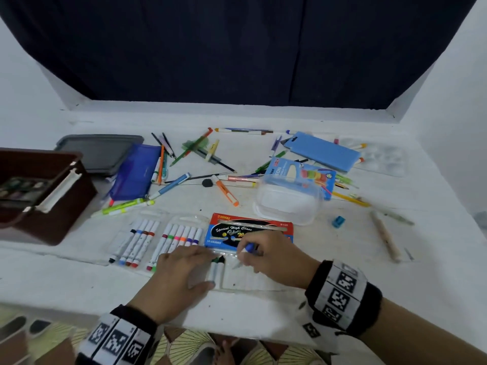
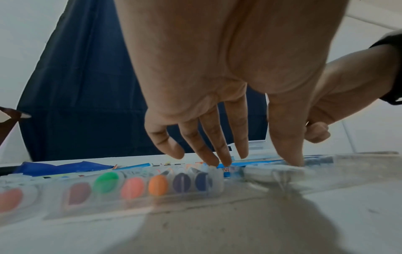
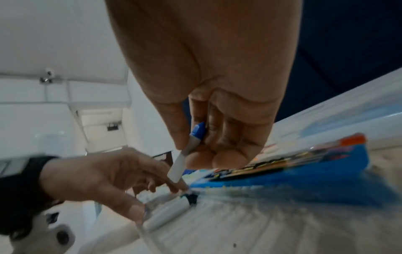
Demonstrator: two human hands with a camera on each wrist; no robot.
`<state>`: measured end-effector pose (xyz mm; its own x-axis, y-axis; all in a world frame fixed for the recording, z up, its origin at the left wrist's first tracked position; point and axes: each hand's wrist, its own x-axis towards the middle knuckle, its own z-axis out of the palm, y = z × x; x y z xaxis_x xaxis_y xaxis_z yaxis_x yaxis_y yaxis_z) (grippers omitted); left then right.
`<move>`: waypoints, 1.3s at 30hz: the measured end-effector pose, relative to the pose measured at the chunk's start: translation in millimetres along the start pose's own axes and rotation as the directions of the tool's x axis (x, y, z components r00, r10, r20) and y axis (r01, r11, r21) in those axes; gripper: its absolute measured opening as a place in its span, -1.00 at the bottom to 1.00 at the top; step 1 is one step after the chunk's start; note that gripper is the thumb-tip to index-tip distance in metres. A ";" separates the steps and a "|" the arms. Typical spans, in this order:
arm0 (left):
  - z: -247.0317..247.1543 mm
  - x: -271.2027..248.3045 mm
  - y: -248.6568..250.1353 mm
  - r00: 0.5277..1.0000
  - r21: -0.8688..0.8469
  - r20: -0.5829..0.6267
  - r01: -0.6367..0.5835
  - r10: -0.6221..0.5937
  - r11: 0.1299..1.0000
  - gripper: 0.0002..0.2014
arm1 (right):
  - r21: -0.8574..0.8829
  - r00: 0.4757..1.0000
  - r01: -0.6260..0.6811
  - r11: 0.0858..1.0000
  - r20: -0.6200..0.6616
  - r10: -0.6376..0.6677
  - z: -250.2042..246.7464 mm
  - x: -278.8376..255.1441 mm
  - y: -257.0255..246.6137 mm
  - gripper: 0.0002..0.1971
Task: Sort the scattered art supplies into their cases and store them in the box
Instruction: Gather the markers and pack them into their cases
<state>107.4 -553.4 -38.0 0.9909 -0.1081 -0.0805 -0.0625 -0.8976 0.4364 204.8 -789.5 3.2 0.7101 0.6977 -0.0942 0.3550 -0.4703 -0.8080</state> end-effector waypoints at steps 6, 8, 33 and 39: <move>3.0 4.1 5.1 1.000 0.046 -0.002 0.014 -0.014 0.999 -0.42 | -0.116 0.980 -0.032 0.993 0.194 0.054 25.1 29.6 -0.1 -0.86; 3.8 5.0 4.7 1.000 0.035 -0.011 0.013 -0.013 0.999 -0.42 | -0.173 0.985 -0.014 0.985 0.165 0.043 27.3 34.9 -0.1 -0.86; -6.3 -5.8 13.6 0.998 -0.102 -0.057 -0.001 -0.005 0.995 -0.44 | -0.548 0.989 0.080 0.832 0.147 0.001 38.0 35.7 -16.9 -0.67; -28.1 -27.3 -14.1 0.910 -0.221 -0.388 0.060 -0.144 0.974 -0.77 | -0.583 0.985 0.116 0.804 0.172 -0.017 29.5 39.4 -19.6 -0.65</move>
<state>84.6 -525.8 -16.8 0.9574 0.1964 0.2119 0.0245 -0.7860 0.6178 207.9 -736.8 -1.8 0.5890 0.7881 -0.1788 0.7222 -0.6126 -0.3211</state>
